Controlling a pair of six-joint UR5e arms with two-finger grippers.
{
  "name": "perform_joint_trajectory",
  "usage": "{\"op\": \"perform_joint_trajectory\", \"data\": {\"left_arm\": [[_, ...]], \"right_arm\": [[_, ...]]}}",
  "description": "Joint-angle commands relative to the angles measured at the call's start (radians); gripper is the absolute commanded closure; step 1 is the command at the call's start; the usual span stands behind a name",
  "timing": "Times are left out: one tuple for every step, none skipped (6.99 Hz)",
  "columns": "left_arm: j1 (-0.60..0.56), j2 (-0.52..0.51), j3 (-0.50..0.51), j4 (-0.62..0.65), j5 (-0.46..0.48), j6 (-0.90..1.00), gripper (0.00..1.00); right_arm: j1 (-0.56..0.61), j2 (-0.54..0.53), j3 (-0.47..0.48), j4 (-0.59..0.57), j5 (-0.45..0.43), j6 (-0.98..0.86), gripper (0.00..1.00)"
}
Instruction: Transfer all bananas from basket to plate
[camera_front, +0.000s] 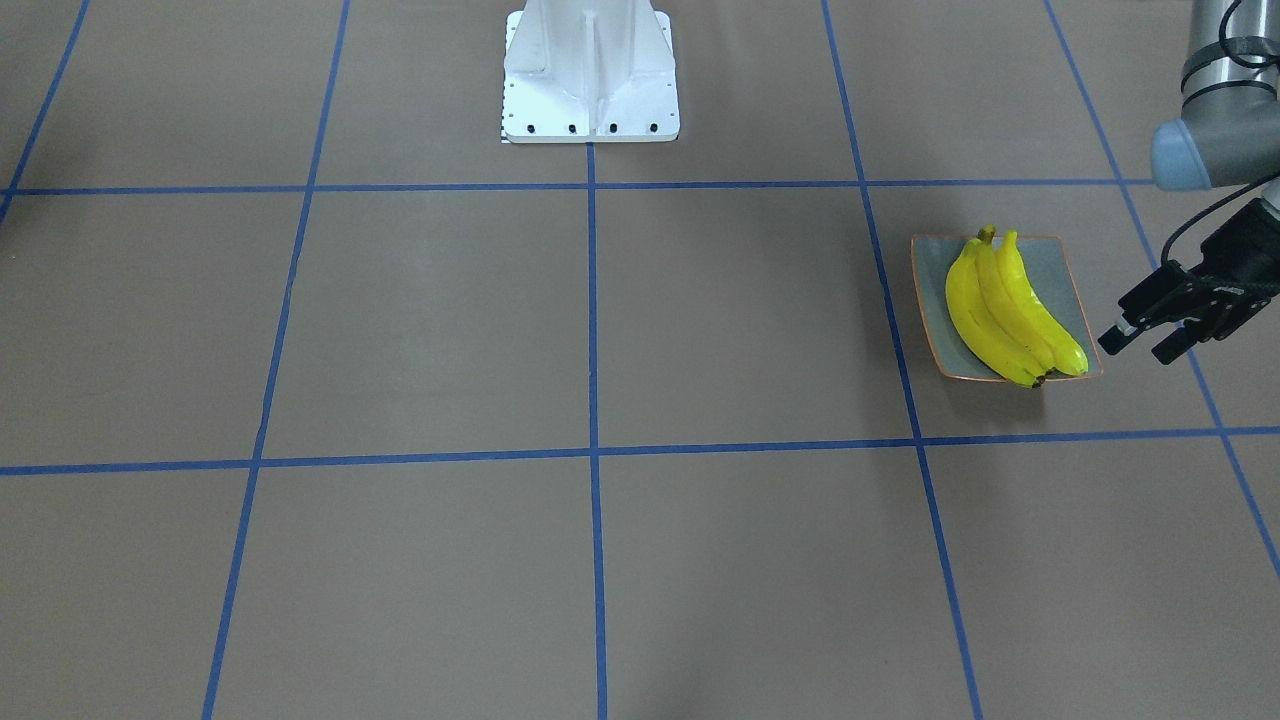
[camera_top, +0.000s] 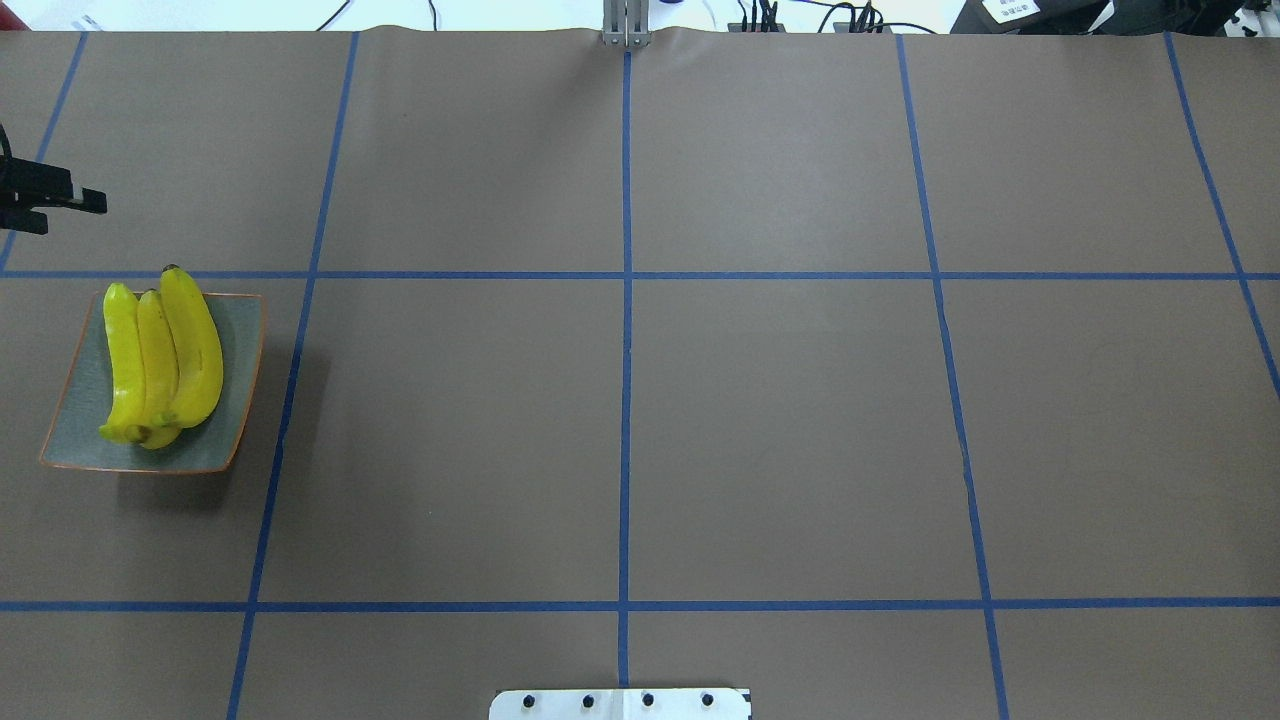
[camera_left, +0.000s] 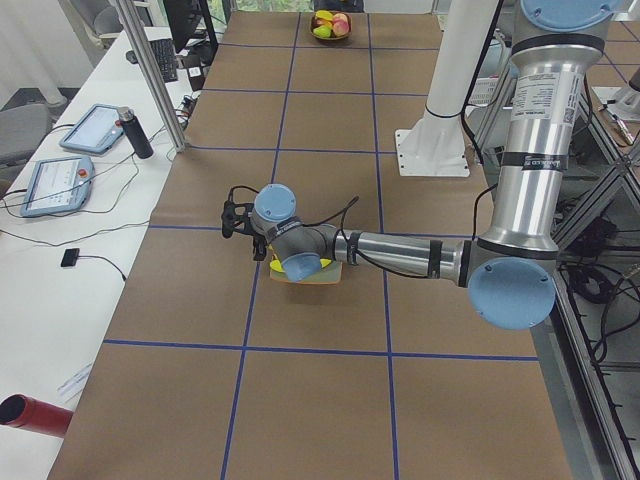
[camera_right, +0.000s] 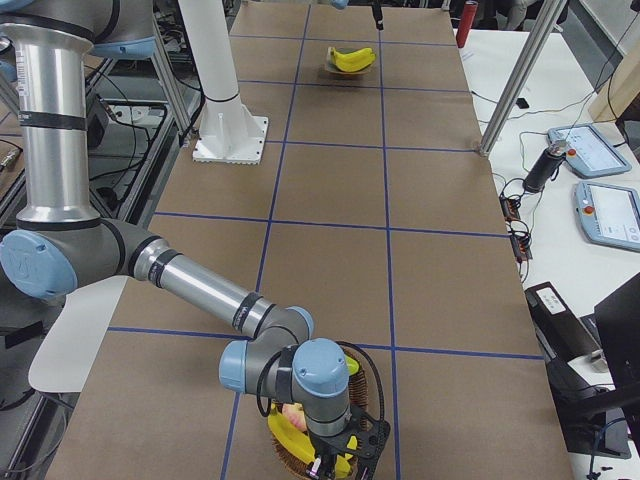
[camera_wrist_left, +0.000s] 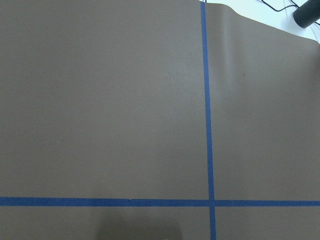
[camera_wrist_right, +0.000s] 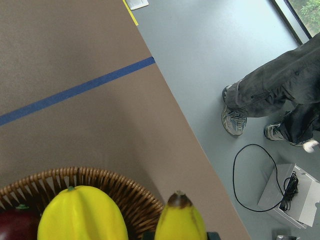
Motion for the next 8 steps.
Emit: {"op": "perform_joint_trajectory", "data": {"left_arm": [[0.002,0.002,-0.001,0.000,-0.005,-0.002,0.00],[0.002,0.002,0.001,0.000,-0.006,-0.002,0.00],[0.002,0.002,0.004,0.000,-0.008,-0.003,0.00],[0.009,-0.002,0.004,0.003,-0.008,-0.011,0.00],[0.010,-0.005,0.007,0.005,-0.008,-0.011,0.00],[0.013,-0.013,0.010,0.011,-0.008,-0.014,0.00],[0.019,-0.031,0.019,0.013,-0.008,-0.015,0.00],[0.028,-0.056,0.022,0.028,-0.006,-0.041,0.00]], "right_arm": [[-0.043,0.099,0.034,-0.071,0.045,0.072,1.00],[-0.084,0.174,0.040,-0.135,0.090,0.112,1.00],[-0.159,0.261,0.040,-0.224,0.122,0.165,1.00],[-0.228,0.363,0.057,-0.311,0.181,0.266,1.00],[-0.320,0.420,0.083,-0.355,0.205,0.348,1.00],[-0.421,0.487,0.083,-0.357,0.207,0.462,1.00],[-0.507,0.547,0.089,-0.355,0.208,0.623,1.00],[-0.578,0.576,0.129,-0.357,0.210,0.711,1.00]]}}
